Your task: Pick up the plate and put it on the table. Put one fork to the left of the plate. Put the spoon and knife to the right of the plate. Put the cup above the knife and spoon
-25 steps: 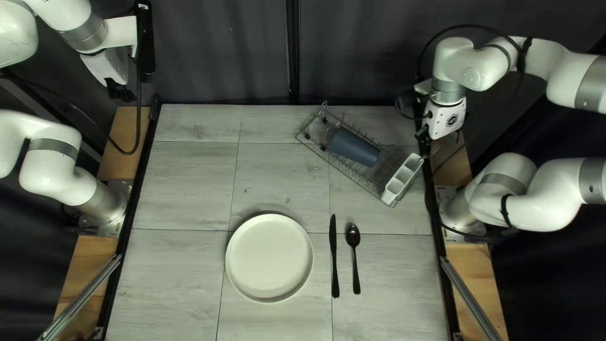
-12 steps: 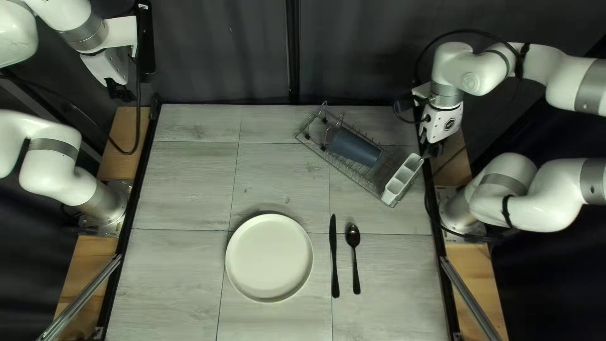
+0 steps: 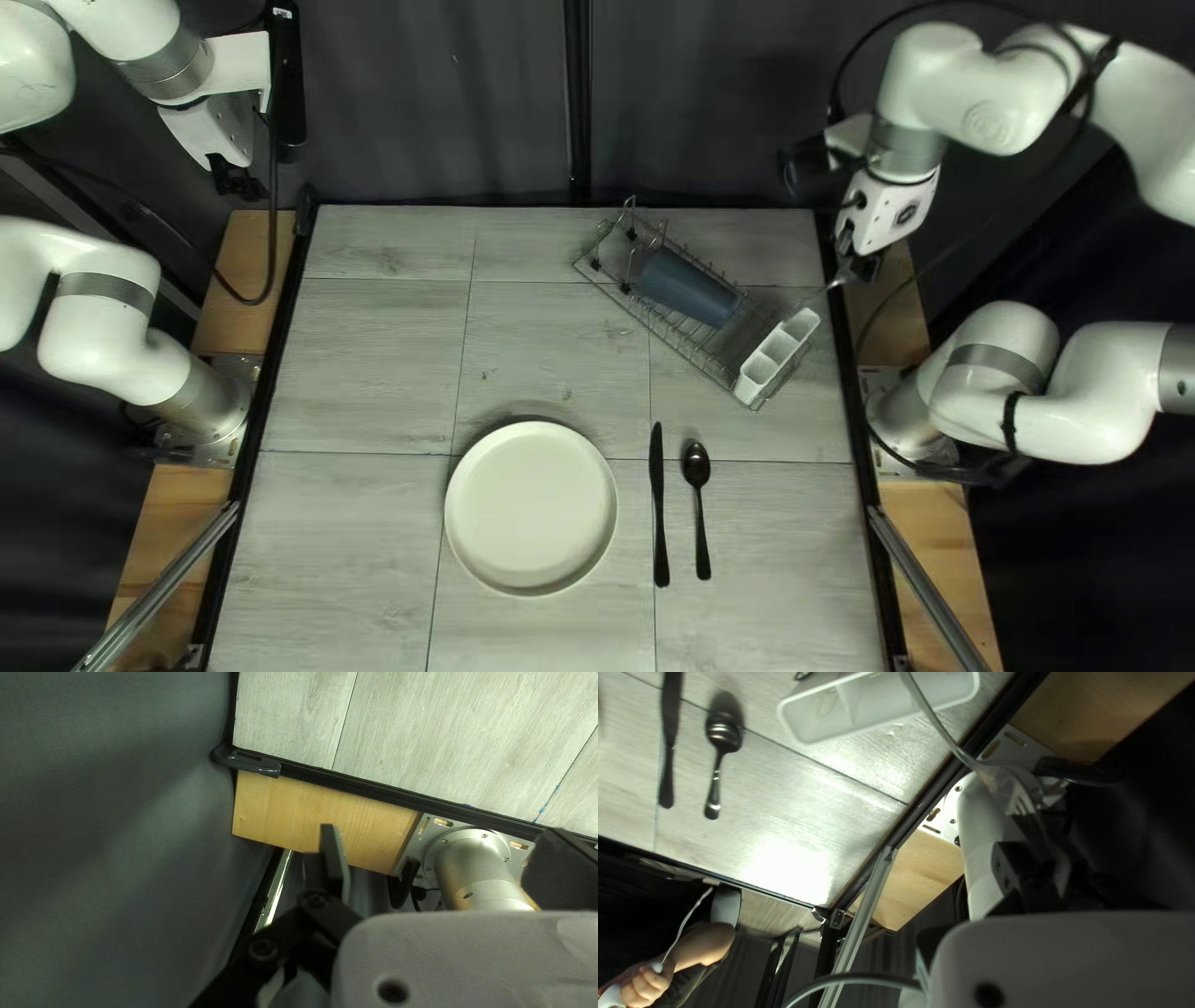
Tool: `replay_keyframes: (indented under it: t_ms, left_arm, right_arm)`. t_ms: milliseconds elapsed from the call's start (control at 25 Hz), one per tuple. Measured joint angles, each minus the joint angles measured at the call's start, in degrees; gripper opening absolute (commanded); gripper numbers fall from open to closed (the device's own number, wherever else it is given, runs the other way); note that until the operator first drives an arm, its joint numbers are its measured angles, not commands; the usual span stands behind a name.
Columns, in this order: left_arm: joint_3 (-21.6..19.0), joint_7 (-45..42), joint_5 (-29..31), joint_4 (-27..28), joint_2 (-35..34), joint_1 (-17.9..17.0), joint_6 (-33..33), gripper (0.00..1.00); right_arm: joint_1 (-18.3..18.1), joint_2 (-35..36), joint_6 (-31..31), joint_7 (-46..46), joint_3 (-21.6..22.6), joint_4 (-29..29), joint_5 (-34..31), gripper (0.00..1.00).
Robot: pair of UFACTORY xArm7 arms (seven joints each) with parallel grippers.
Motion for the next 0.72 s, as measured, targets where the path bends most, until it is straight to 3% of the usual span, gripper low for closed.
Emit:
replay_keyframes:
  t_ms: [200,480,720]
  left_arm:
    - [0.0,0.0,0.0,0.0,0.0,0.0,0.0,1.0]
    - [0.0,0.0,0.0,0.0,0.0,0.0,0.0,1.0]
    - [0.0,0.0,0.0,0.0,0.0,0.0,0.0,1.0]
  right_arm:
    - [3.37,5.09,-0.03,-0.13,1.77,6.04,5.69,0.0]
    - [10.37,13.03,-10.92,-1.22,6.57,5.37,19.41,0.0]
    - [11.23,13.8,-11.95,-1.48,7.29,5.41,20.4,0.0]
